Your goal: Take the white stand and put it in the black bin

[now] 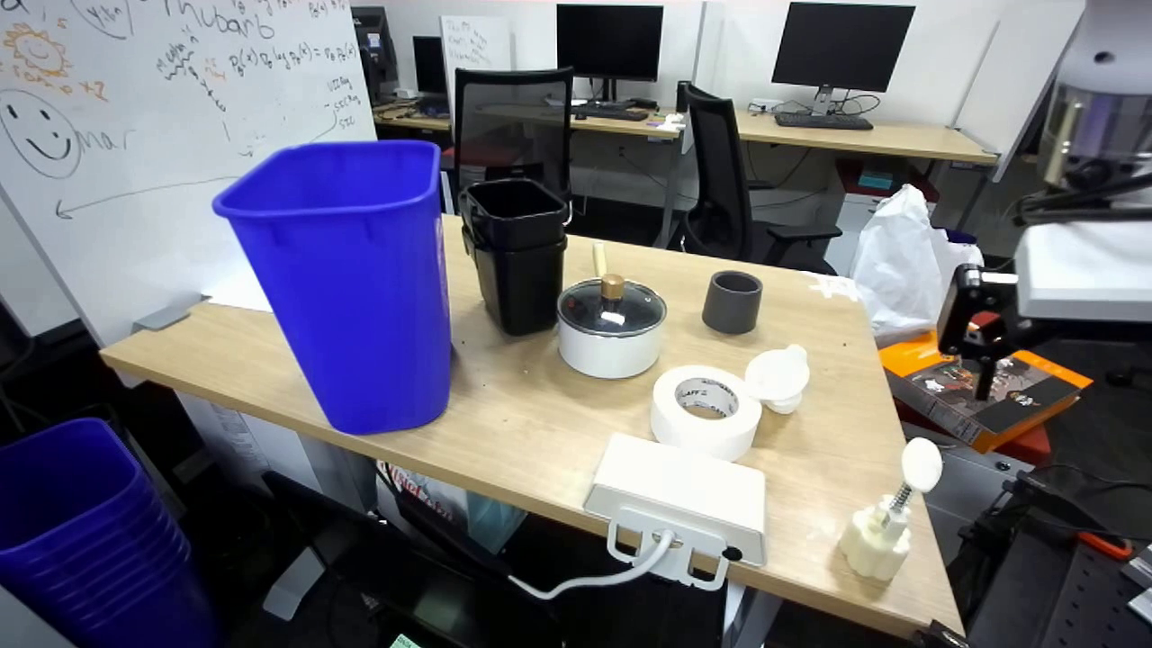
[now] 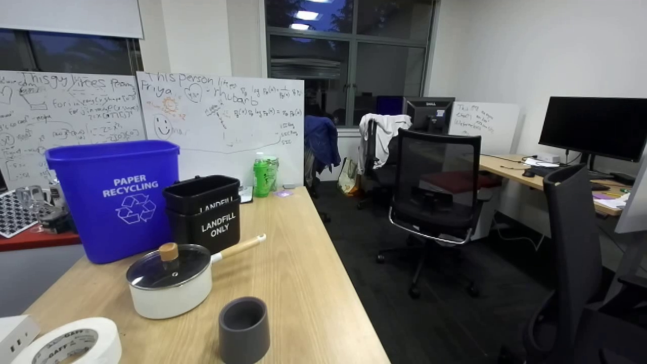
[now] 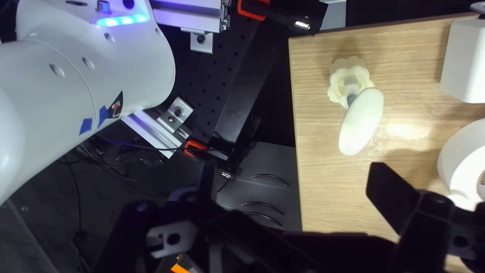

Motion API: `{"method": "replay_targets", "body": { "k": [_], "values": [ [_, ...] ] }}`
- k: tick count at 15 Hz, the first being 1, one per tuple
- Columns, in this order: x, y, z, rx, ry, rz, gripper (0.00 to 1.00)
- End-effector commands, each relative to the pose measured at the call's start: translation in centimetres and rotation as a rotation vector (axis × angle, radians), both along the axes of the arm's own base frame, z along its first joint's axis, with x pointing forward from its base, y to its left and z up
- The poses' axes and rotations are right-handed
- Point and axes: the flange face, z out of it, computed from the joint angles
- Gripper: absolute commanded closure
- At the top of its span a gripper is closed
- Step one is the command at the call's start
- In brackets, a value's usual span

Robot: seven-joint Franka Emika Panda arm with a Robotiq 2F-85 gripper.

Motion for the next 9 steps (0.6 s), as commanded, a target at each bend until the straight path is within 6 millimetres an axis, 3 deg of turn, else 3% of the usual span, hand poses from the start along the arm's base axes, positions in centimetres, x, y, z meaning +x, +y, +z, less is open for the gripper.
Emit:
{"method": "replay_targets", "body": {
  "k": [1,6,7,9],
  "values": [
    [0.9,0.4,-2.9,-0.057,-0.001,-0.122,0.00],
    [2.0,0.4,-6.8,-0.105,-0.012,-0.250,0.00],
    [1.4,0.6,-5.7,-0.097,0.000,-0.211,0.00],
    [1.8,0.5,-6.6,-0.102,0.005,-0.234,0.00]
  ]
}}
